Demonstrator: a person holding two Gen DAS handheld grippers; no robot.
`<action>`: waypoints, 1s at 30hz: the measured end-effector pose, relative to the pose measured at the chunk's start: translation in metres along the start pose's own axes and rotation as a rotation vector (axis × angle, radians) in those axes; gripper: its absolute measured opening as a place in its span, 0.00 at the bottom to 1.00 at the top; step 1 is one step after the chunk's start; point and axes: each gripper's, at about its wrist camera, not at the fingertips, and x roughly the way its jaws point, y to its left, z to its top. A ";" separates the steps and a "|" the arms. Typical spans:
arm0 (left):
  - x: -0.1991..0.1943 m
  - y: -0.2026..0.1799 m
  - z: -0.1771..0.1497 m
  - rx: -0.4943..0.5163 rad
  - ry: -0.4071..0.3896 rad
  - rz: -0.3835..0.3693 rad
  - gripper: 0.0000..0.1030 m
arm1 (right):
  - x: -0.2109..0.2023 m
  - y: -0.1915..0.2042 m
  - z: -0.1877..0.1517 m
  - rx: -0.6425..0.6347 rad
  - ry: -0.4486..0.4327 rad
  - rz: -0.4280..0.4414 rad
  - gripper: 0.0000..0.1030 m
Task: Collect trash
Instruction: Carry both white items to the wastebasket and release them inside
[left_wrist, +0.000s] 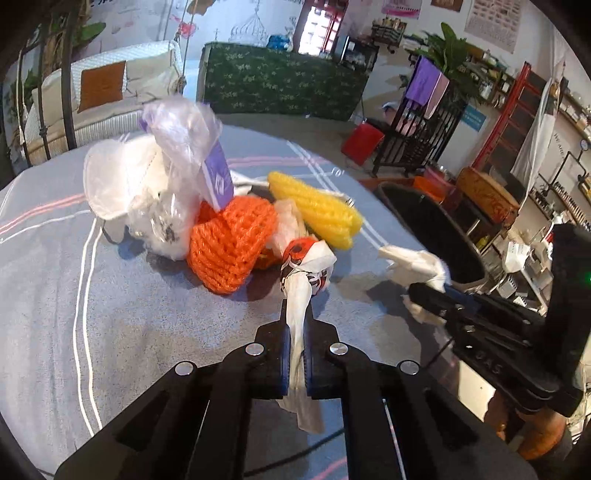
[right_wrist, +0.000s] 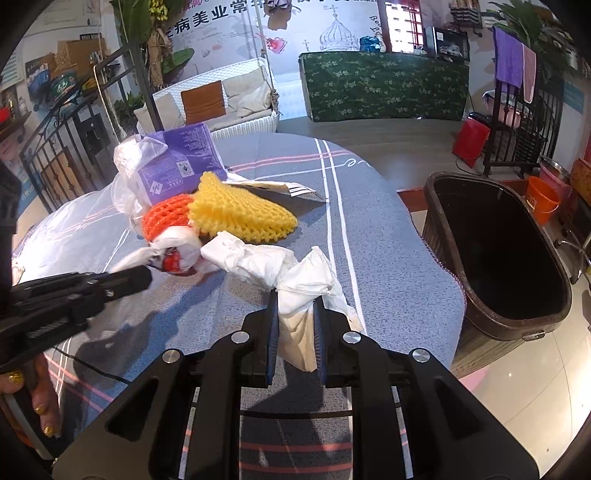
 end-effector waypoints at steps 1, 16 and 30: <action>-0.006 -0.002 0.002 0.002 -0.024 -0.003 0.06 | -0.002 0.000 0.001 0.000 -0.006 0.001 0.17; -0.036 -0.027 0.034 0.032 -0.199 -0.037 0.06 | -0.029 -0.019 0.012 0.022 -0.104 -0.042 0.17; 0.012 -0.099 0.045 0.161 -0.168 -0.170 0.06 | -0.013 -0.132 0.029 0.171 -0.109 -0.262 0.17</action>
